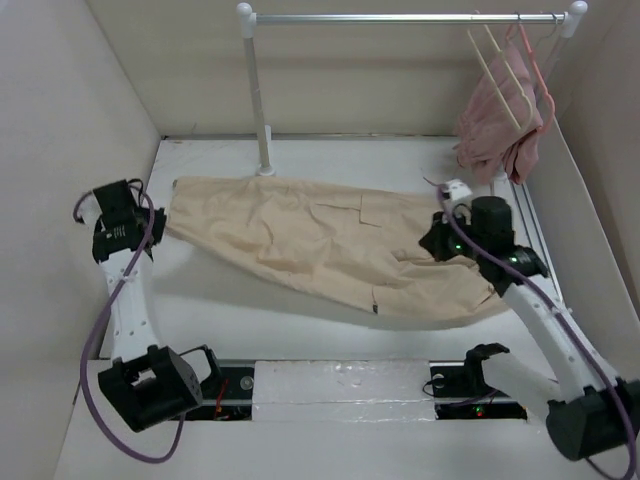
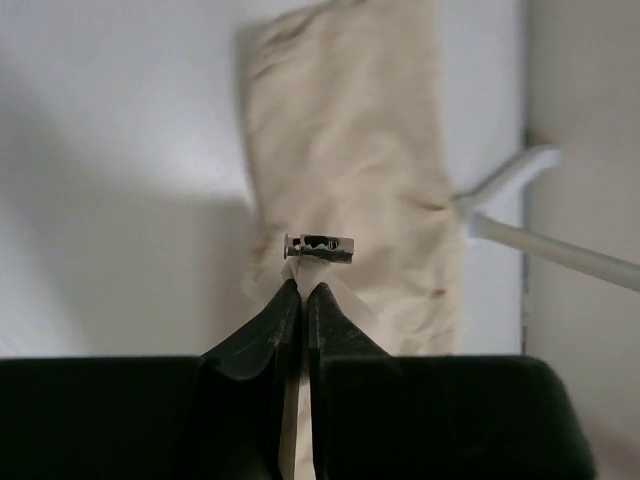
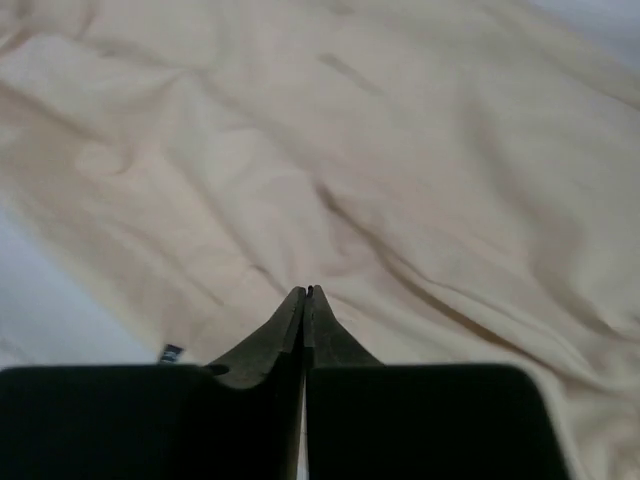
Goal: Place the trousers on the hanger
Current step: Fold the trousers at the center of the board.
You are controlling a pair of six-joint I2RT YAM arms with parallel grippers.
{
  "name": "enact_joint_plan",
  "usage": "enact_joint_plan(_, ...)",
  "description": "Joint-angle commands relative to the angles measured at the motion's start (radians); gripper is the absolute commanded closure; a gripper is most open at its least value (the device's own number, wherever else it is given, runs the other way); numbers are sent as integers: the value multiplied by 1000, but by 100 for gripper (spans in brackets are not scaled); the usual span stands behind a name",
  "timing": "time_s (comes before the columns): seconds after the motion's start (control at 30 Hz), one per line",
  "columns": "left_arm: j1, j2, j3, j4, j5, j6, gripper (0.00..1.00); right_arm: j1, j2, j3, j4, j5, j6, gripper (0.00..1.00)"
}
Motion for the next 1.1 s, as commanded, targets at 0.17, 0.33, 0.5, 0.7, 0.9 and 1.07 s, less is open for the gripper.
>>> enact_joint_plan(0.17,-241,-105,278,-109,-282,156,100,-314,-142,145,-406,454,62,18)
enact_joint_plan(0.33,-340,-190,176,-147,-312,167,100,-403,-133,89,-507,547,157,15)
enact_joint_plan(0.5,-398,-271,122,-142,-377,191,100,-498,-110,-34,-512,529,242,27)
enact_joint_plan(0.7,-398,-299,146,-122,-411,262,100,-579,-100,-111,-440,402,402,32)
enact_joint_plan(0.9,-410,-273,155,-95,-354,268,100,-601,-113,-262,-336,428,475,45)
enact_joint_plan(1.07,-410,-256,154,-81,-346,265,100,-610,-38,-309,-262,415,453,49)
